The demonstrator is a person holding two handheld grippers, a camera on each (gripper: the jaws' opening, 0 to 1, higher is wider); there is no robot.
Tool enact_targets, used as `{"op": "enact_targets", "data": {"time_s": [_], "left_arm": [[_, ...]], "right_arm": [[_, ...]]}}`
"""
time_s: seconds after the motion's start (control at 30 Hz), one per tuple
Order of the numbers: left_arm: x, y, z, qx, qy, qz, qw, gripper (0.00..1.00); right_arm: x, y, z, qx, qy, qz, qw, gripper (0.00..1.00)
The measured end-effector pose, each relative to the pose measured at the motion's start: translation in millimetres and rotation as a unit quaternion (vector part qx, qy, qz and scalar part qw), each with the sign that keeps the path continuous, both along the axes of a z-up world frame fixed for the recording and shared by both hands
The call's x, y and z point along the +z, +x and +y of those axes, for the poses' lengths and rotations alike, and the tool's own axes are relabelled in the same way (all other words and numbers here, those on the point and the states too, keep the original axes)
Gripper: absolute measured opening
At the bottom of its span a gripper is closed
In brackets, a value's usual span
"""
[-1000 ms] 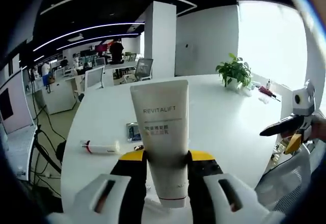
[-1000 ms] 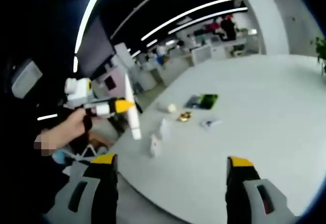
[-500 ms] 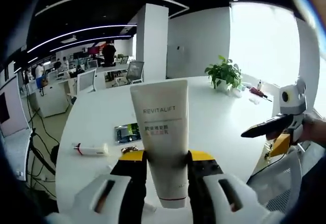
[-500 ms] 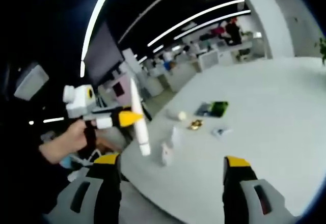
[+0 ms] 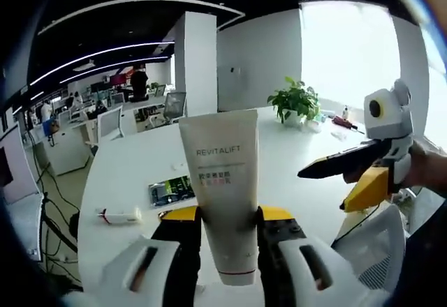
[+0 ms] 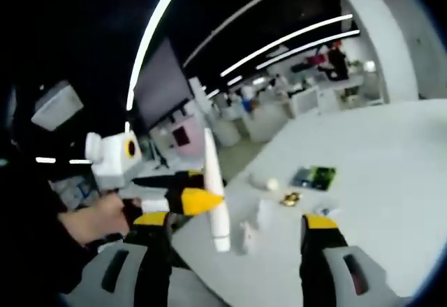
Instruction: Arrange the skincare products in the storage area until every visible bottle or jar stands upright without overlapping.
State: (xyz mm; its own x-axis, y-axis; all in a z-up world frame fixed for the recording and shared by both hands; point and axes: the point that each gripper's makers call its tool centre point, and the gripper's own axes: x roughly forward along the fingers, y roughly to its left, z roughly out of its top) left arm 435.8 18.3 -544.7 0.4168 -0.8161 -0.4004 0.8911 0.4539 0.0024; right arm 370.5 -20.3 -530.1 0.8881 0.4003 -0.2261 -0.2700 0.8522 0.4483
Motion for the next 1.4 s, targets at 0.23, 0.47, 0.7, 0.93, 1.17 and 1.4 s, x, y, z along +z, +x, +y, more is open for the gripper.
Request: {"op": "enact_targets", "data": {"time_s": [0.23,0.47,0.7,0.93,1.17,1.4], "left_arm": [[3.1,-14.2,-6,-0.015,-0.004,0.004,0.9999,0.3],[9.5,-27.1,-13,-0.029,-0.01,0.0,0.9995,0.3],[14.5,-34.6,-17,-0.038,-0.012,-0.012,0.9991,0.3],[17.5,-38.8,-17,-0.041,-0.01,-0.022,0.9989,0.3],[18.1,-38.1,-17,-0.038,-0.001,-0.029,0.9989,0.3],[19.0,-38.0,-15,-0.034,0.001,-0.029,0.999,0.3]], "right_arm": [[14.0,10,18,0.022,0.013,-0.016,0.9995,0.77],[20.6,17,23,0.029,0.019,-0.022,0.9992,0.73],[22.6,27,23,0.022,0.018,-0.026,0.9993,0.61],[23.4,35,31,0.025,0.012,-0.023,0.9994,0.53],[17.8,36,30,0.017,-0.019,-0.013,0.9996,0.37],[21.8,38,27,0.017,-0.028,-0.016,0.9993,0.31]]}}
